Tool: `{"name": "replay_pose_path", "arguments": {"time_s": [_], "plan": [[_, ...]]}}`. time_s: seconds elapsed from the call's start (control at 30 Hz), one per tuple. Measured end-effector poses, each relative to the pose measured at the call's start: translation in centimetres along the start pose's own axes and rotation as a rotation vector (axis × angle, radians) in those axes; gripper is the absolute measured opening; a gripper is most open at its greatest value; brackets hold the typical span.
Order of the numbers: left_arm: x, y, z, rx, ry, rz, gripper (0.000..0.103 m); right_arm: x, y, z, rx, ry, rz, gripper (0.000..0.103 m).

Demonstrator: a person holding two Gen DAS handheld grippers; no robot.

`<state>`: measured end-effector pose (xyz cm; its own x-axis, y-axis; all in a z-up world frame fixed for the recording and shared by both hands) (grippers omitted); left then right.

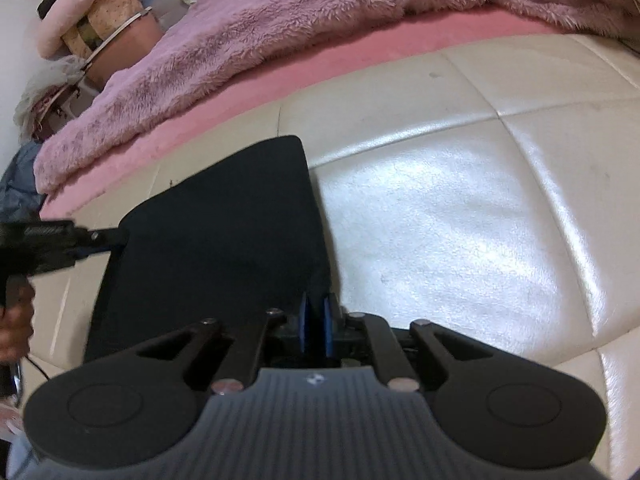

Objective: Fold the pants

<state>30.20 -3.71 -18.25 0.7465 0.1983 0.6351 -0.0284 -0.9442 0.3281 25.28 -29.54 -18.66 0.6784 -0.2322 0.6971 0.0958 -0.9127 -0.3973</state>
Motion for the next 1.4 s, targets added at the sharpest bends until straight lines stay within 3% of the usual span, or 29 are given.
{"name": "replay_pose_path", "arguments": {"time_s": [0.17,0.27,0.4,0.63,0.87,0.93,1.0,1.13,1.2,1.23,1.4], "plan": [[0.0,0.2,0.7,0.048,-0.003,0.065,0.006,-0.2,-0.1,0.3,-0.004,0.003,-0.039,0.003],[0.5,0.6,-0.3,0.062,0.009,0.074,0.006,0.2,0.5,0.0,-0.012,0.004,-0.007,0.011],[0.4,1.1,-3.3,0.028,0.053,0.095,0.010,0.7,1.8,-2.9,-0.052,0.060,0.012,0.013],[-4.1,3.1,-8.1,-0.045,0.030,0.174,0.010,-1.8,2.0,-8.4,-0.054,0.088,-0.033,0.013],[-7.5,2.9,-8.7,-0.020,-0.028,0.196,0.010,-5.5,1.2,-8.5,-0.035,0.049,-0.048,0.013],[-7.7,2.8,-8.7,-0.015,-0.028,0.197,0.010,-5.8,0.7,-8.1,-0.007,0.057,-0.038,0.017],[-7.9,2.7,-8.3,-0.010,-0.041,0.191,0.011,-5.7,0.2,-7.7,0.009,0.071,-0.042,0.034],[-8.2,2.1,-7.8,-0.001,-0.056,0.152,0.013,-5.2,-0.2,-6.4,-0.006,0.100,-0.068,0.031],[-8.3,2.0,-7.8,0.004,-0.061,0.166,0.014,-5.0,-0.1,-6.3,0.012,0.114,-0.052,0.008],[-8.4,2.1,-7.7,0.008,-0.063,0.175,0.013,-4.9,-0.1,-6.5,0.009,0.124,-0.059,0.004],[-8.6,1.9,-7.1,0.023,-0.075,0.196,0.009,-5.4,0.7,-6.7,0.011,0.092,-0.071,0.000]]}}
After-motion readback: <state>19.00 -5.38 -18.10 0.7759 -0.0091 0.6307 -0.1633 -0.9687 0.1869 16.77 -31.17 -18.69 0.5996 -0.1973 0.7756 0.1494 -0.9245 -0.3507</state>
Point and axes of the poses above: each gripper's, at about its wrist camera, not at the fingertips, and z roughly the way its jaws point, y to its right, x to its top, the point moved 8 cm from there along z, roughly the way its jaws point, and after that the axes turned 12 degrees about y, right-handed, at the moved point
